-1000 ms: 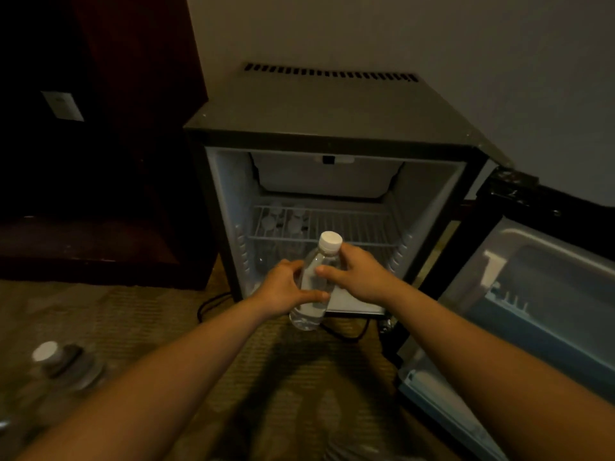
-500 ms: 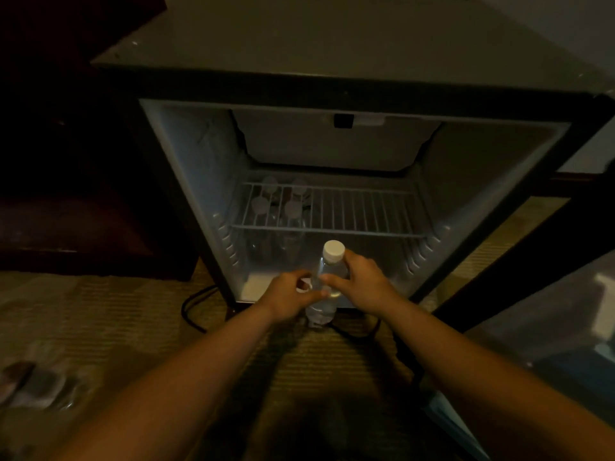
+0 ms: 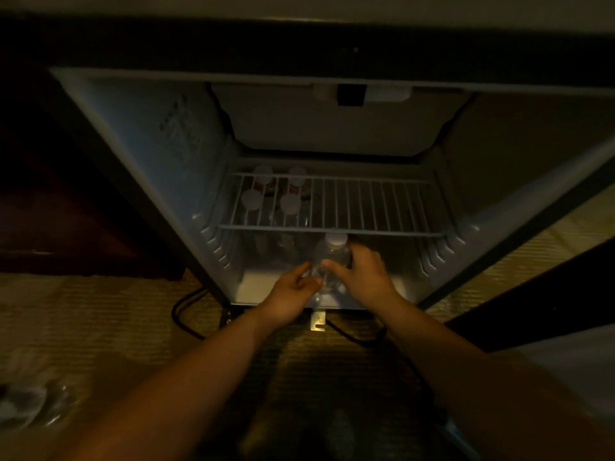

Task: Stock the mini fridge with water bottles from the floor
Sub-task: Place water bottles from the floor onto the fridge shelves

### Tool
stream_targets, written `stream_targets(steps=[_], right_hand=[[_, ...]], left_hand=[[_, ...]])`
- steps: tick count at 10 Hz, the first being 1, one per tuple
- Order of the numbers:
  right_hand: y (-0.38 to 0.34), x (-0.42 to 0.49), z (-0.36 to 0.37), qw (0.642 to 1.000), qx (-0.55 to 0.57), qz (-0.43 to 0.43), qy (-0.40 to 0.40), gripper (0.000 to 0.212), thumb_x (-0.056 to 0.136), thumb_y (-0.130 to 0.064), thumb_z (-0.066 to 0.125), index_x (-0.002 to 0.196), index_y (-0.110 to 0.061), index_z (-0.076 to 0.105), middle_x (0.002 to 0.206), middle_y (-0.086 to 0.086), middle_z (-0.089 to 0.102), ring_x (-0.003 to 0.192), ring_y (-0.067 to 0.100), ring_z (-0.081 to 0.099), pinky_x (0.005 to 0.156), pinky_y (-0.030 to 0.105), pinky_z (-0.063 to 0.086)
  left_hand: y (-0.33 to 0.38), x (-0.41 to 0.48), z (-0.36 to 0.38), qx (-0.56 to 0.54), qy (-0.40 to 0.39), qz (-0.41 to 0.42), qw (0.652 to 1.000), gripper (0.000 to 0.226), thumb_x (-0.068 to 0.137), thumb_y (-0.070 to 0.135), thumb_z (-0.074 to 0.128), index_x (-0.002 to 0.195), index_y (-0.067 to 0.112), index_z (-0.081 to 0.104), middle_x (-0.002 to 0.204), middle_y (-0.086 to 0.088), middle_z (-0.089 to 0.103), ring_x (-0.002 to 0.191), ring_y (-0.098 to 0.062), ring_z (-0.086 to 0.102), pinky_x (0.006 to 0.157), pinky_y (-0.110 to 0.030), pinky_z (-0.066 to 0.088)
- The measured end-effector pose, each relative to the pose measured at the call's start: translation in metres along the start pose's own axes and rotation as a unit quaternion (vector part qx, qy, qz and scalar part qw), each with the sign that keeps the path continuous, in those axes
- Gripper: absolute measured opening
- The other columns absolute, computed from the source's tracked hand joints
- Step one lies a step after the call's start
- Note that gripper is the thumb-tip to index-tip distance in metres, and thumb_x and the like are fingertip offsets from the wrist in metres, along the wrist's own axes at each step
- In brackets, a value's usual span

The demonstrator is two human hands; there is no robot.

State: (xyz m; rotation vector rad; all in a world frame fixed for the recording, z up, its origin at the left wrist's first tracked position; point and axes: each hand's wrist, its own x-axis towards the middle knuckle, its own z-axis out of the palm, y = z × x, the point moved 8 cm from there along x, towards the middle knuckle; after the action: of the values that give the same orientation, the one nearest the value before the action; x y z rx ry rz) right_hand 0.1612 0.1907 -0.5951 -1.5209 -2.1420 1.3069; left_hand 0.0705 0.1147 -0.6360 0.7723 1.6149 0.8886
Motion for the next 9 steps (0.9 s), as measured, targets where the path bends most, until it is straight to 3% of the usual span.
stream_targets(steps=[1, 2, 3, 4, 5, 6, 7, 8, 9], right_hand=[[0.006, -0.002, 0.002, 0.999, 0.049, 0.005, 0.005, 0.043, 0.086, -0.018, 0.063, 0.127, -0.015, 0.051, 0.129, 0.007, 0.058, 0.121, 0.022, 0.053, 0.096, 0.027, 0.039], [0.019, -0.013, 0.005, 0.993, 0.115, 0.001, 0.009, 0.046, 0.087, -0.014, 0.062, 0.131, -0.016, 0.048, 0.124, 0.001, 0.058, 0.118, 0.016, 0.054, 0.089, 0.011, 0.04], [0.033, -0.018, 0.014, 0.98, 0.196, 0.025, 0.018, 0.039, 0.089, -0.011, 0.057, 0.127, -0.018, 0.05, 0.116, -0.004, 0.058, 0.115, 0.015, 0.055, 0.095, 0.021, 0.047], [0.037, -0.015, 0.021, 0.969, 0.242, 0.04, 0.019, 0.033, 0.091, -0.012, 0.055, 0.121, -0.026, 0.052, 0.117, -0.003, 0.06, 0.117, 0.018, 0.056, 0.105, 0.043, 0.043], [0.037, -0.011, 0.023, 0.964, 0.263, 0.042, 0.016, 0.032, 0.092, -0.011, 0.053, 0.12, -0.027, 0.052, 0.12, -0.002, 0.059, 0.117, 0.014, 0.053, 0.104, 0.038, 0.042], [0.039, 0.0, 0.023, 0.96, 0.272, 0.061, 0.003, 0.026, 0.092, -0.01, 0.051, 0.108, -0.031, 0.053, 0.116, 0.001, 0.06, 0.109, 0.014, 0.055, 0.096, 0.032, 0.043], [0.033, 0.013, 0.024, 0.954, 0.29, 0.072, -0.011, 0.029, 0.092, -0.008, 0.052, 0.115, -0.025, 0.053, 0.108, -0.006, 0.056, 0.103, 0.008, 0.051, 0.085, 0.021, 0.042], [0.035, 0.025, 0.021, 0.952, 0.288, 0.107, -0.008, 0.03, 0.09, -0.007, 0.055, 0.119, -0.011, 0.056, 0.114, 0.005, 0.059, 0.104, 0.014, 0.054, 0.082, 0.02, 0.048], [0.041, 0.03, 0.016, 0.966, 0.207, 0.154, -0.024, 0.034, 0.092, -0.02, 0.055, 0.119, -0.001, 0.059, 0.122, 0.017, 0.061, 0.116, 0.03, 0.057, 0.087, 0.024, 0.042]], left_hand=[[-0.008, 0.001, 0.003, -0.004, 0.013, -0.024, 1.0, 0.038, 0.096, 0.017, 0.045, 0.133, 0.016, 0.044, 0.122, -0.005, 0.056, 0.104, -0.009, 0.05, 0.083, -0.021, 0.041], [-0.016, 0.0, 0.007, -0.001, 0.025, -0.033, 0.999, 0.041, 0.095, 0.015, 0.047, 0.136, 0.015, 0.042, 0.132, -0.008, 0.054, 0.106, -0.009, 0.049, 0.085, -0.02, 0.039], [-0.02, 0.0, 0.012, -0.035, 0.026, -0.04, 0.998, 0.051, 0.094, 0.009, 0.048, 0.142, 0.015, 0.032, 0.135, -0.01, 0.053, 0.11, -0.011, 0.051, 0.08, -0.015, 0.044], [-0.019, 0.001, 0.017, -0.061, 0.011, -0.031, 0.998, 0.056, 0.094, 0.001, 0.044, 0.145, 0.013, 0.025, 0.143, -0.01, 0.045, 0.129, -0.015, 0.044, 0.089, -0.017, 0.04], [-0.019, 0.009, 0.016, -0.071, -0.004, -0.025, 0.997, 0.06, 0.093, -0.003, 0.044, 0.147, 0.011, 0.02, 0.148, -0.008, 0.037, 0.138, -0.018, 0.035, 0.09, -0.013, 0.035], [-0.015, 0.019, 0.012, -0.067, -0.015, -0.024, 0.997, 0.059, 0.092, -0.004, 0.043, 0.146, 0.01, 0.023, 0.148, -0.007, 0.037, 0.137, -0.017, 0.035, 0.09, -0.013, 0.041], [-0.007, 0.032, 0.007, -0.031, -0.013, -0.023, 0.999, 0.052, 0.094, 0.0, 0.043, 0.143, 0.011, 0.03, 0.143, -0.007, 0.044, 0.133, -0.021, 0.041, 0.096, -0.024, 0.04], [0.002, 0.045, 0.004, 0.017, 0.002, -0.008, 1.0, 0.044, 0.094, 0.005, 0.044, 0.138, 0.011, 0.038, 0.135, -0.009, 0.049, 0.123, -0.025, 0.049, 0.1, -0.029, 0.043], [0.009, 0.053, 0.006, 0.077, 0.013, 0.028, 0.997, 0.045, 0.093, -0.002, 0.043, 0.138, 0.001, 0.035, 0.122, -0.009, 0.052, 0.104, -0.012, 0.053, 0.072, -0.008, 0.048]])
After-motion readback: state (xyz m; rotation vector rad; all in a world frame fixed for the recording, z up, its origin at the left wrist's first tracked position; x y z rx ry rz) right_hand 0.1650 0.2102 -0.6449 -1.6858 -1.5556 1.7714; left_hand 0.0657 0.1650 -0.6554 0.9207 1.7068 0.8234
